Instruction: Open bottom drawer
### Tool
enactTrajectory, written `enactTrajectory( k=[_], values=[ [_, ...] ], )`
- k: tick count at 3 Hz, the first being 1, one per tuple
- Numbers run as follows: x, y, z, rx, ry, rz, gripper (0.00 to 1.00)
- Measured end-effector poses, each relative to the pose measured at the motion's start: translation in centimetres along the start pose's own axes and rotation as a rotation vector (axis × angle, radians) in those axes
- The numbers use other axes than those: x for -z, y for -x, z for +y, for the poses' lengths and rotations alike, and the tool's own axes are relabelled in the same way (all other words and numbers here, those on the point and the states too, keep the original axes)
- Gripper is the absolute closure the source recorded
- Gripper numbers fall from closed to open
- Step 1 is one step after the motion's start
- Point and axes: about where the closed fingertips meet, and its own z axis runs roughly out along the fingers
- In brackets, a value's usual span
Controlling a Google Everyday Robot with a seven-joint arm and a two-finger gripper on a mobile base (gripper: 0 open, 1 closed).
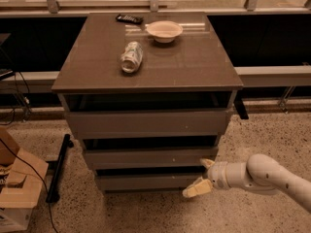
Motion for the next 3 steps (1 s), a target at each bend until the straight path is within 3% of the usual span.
enactTrajectory(
  k=[1,2,3],
  values=[
    [-0.5,-0.3,0.0,-0.008,0.004,-0.004,0.00],
    [-1.4,-1.3,-0.3,-0.037,-0.041,0.021,0.00],
    [-2.7,-2.5,-1.1,-0.068,-0.091,0.004,0.00]
  ],
)
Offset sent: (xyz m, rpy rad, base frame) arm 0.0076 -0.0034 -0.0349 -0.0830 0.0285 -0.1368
